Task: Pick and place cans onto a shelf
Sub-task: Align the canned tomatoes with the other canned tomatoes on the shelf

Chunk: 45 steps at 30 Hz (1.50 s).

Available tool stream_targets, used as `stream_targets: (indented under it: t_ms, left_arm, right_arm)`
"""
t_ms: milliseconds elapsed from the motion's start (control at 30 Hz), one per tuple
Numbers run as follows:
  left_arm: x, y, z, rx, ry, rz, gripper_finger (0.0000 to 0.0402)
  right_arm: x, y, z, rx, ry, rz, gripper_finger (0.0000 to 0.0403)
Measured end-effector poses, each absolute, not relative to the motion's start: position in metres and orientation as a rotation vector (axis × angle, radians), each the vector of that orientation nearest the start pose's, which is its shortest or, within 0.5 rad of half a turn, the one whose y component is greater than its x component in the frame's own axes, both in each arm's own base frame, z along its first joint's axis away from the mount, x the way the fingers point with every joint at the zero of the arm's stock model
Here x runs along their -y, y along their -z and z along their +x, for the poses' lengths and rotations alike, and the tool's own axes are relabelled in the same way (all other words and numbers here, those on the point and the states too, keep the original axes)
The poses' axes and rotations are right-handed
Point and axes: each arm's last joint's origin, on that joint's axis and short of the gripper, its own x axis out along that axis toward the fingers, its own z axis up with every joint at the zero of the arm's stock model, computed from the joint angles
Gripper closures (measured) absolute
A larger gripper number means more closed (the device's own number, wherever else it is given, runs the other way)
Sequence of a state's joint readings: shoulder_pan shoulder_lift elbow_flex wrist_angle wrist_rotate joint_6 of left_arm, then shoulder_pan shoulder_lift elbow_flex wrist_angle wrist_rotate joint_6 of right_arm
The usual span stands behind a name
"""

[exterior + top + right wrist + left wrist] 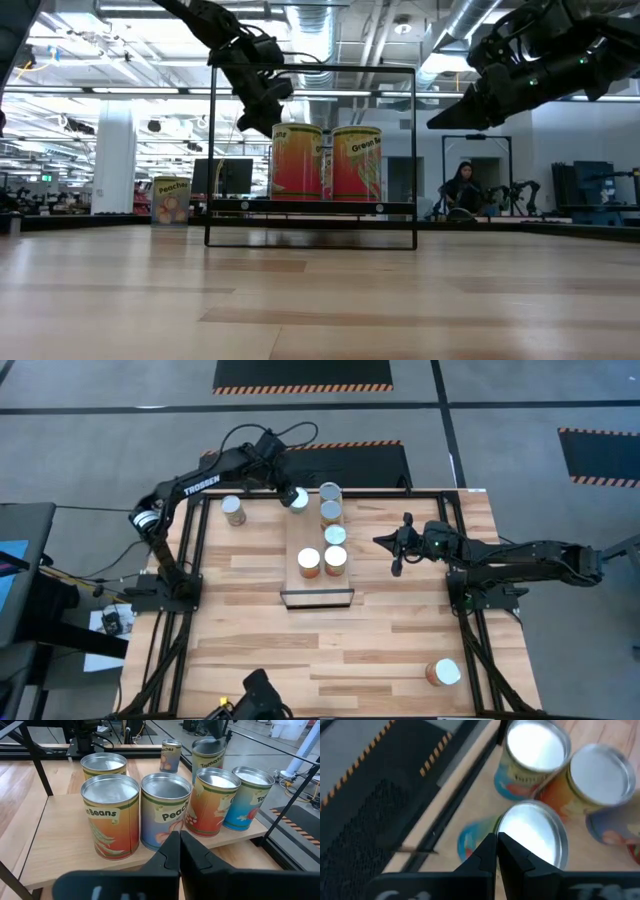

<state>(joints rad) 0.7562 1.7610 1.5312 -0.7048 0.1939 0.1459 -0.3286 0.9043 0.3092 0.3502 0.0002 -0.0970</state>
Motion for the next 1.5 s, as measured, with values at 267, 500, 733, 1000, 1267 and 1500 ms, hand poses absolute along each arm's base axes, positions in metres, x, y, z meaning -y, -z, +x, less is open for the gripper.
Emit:
stream_targets:
  t_ms: [267,500,733,1000,1267,1500]
  left_arm:
    - [-0.258,-0.2868,0.2823,-0.86,-0.457,-0.295,0.0401]
    - [-0.2582,-0.287,0.2825,-0.86,-0.463,-0.286,0.0401]
    - [-0.2585,-0.2872,0.2825,-0.855,-0.467,-0.294,0.0401]
    - [-0.2582,-0.2872,0.2827,-0.851,-0.456,-0.3,0.0401]
    - [-0.2583,-0.2871,0.2825,-0.856,-0.464,-0.296,0.0401]
    - [-0.2592,-0.2867,0.2818,-0.874,-0.49,-0.266,0.0401]
  right_arm:
    - [0.0603,-0.1991,0.1769,-0.267,0.315,-0.052,0.0384]
    - [0.0603,-0.199,0.1769,-0.267,0.315,-0.052,0.0388]
    - [0.0603,-0.199,0.1769,-0.268,0.315,-0.052,0.0385]
    - [0.0603,-0.199,0.1769,-0.268,0.315,-0.052,0.0388]
    - [0.0603,-0.199,0.1769,-0.268,0.315,-0.053,0.0386]
    - [0.0603,-0.1989,0.1769,-0.269,0.314,-0.053,0.0387]
